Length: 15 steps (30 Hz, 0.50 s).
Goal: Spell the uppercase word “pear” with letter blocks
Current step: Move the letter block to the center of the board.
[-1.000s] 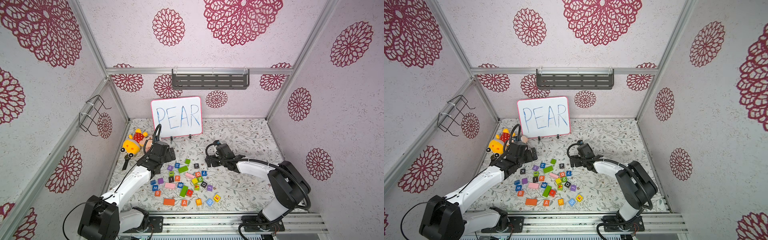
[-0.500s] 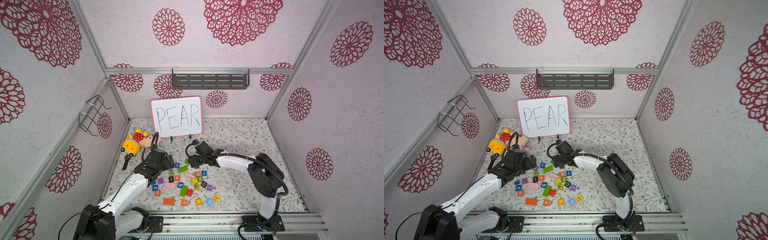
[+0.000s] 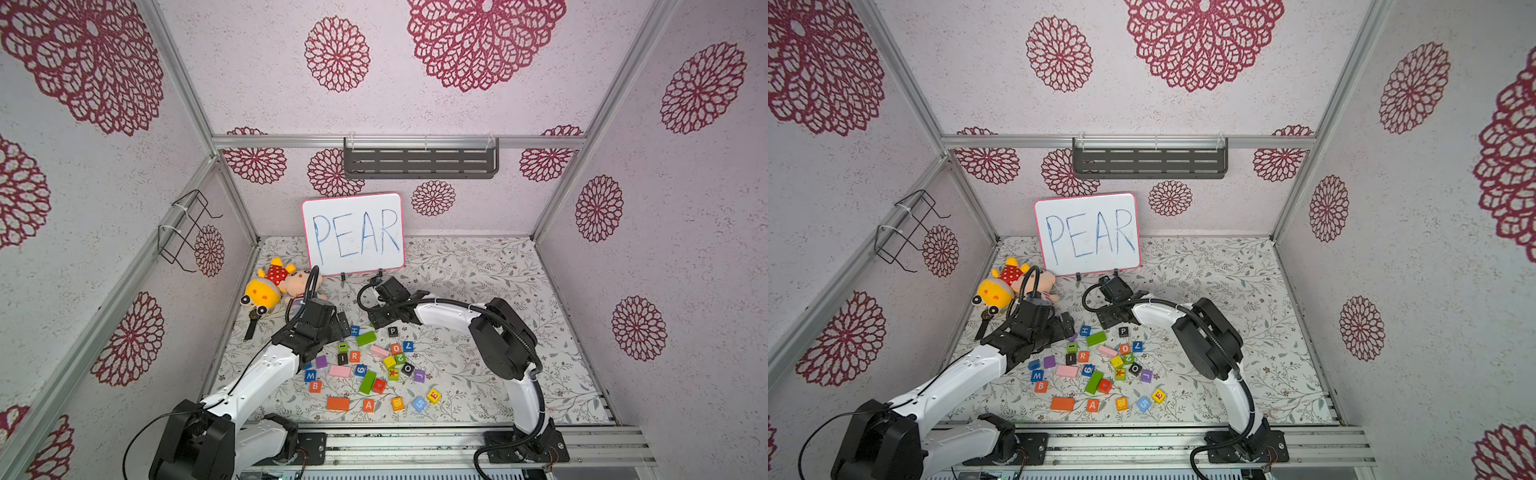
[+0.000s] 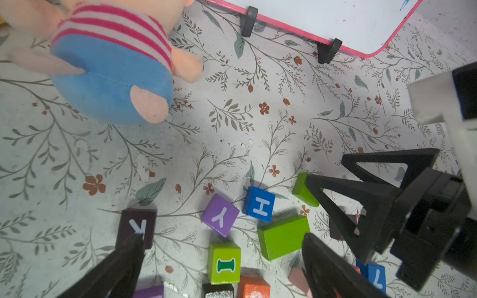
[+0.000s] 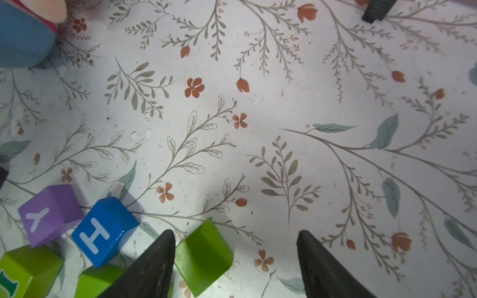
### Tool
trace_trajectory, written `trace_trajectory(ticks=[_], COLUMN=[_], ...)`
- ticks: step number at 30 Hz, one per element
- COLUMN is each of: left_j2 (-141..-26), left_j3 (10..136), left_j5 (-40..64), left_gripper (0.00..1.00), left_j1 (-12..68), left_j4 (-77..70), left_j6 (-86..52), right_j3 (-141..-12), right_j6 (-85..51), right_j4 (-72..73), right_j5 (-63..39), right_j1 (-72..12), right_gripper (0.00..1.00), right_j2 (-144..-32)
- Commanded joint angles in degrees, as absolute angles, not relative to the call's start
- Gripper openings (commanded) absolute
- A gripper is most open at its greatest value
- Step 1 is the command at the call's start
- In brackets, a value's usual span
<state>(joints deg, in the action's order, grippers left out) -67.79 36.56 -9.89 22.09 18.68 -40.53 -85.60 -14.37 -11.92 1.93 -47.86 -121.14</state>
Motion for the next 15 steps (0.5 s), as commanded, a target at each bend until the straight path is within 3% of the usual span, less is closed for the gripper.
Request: trace_trajectory(ticks=[1, 6, 15], left_j2=[-68.5, -69.4, -69.8], left_j3=[36.0, 35.9, 35.5], left_j5=[-9.7, -9.2, -9.3], left_gripper=[0.98, 0.98, 0.98], left_j1=[22.1, 22.1, 22.0], left_j4=[16.3, 15.9, 15.5], left_j6=[-40.9, -41.1, -41.0], right_j3=[-86.8, -88.0, -86.5], right_j6=[-13.3, -13.5, -13.6], right_j4=[-13.1, -13.3, -13.6], right_j5=[1.4, -0.2, -1.1], right_j1=[-48.3, -48.3, -49.1], right_gripper=[0.74, 0.62, 0.60], right_j2=[-121.5, -122.7, -121.9])
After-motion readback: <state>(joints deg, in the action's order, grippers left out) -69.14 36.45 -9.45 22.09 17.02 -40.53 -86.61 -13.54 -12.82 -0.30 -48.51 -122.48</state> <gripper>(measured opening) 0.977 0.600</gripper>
